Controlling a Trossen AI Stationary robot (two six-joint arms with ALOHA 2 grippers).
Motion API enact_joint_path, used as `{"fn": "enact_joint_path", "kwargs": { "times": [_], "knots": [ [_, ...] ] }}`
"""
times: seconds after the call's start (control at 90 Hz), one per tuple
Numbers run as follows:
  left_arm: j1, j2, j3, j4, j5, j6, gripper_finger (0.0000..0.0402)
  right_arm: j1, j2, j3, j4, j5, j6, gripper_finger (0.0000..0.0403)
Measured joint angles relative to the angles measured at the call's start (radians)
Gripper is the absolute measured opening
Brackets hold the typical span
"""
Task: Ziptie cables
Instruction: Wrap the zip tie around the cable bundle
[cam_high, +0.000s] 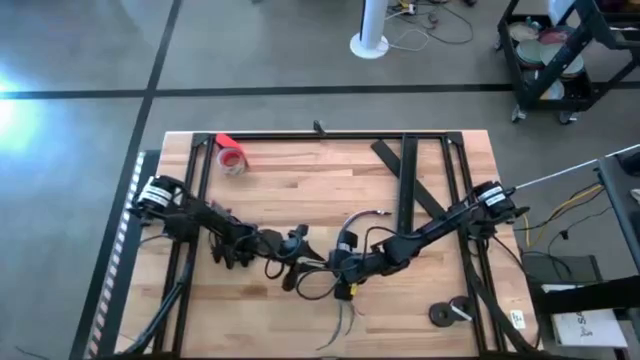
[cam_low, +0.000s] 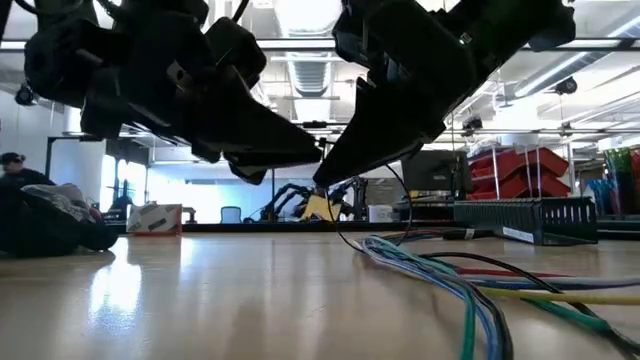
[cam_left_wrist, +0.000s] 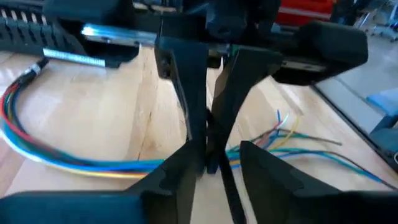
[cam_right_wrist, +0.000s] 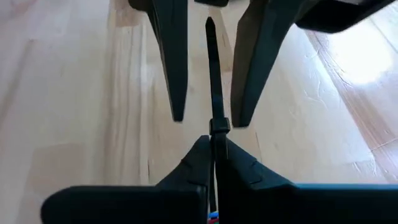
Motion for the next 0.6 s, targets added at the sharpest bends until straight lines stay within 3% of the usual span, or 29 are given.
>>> {"fn": "enact_joint_path", "kwargs": {
  "times": [0.233,0.6],
  "knots": [
    [0.000,-0.008,0.001,0.004,-0.003,-0.023,0.0123,0.000,0.000,-0.003,0.000,0.000,-0.001,0.0000],
    [0.000,0.010,0.052,-0.062,-0.009,-0.041,0.0075,0.000,0.000,-0.003,-0.002,0.000,-0.001,0.0000]
  ]
}}
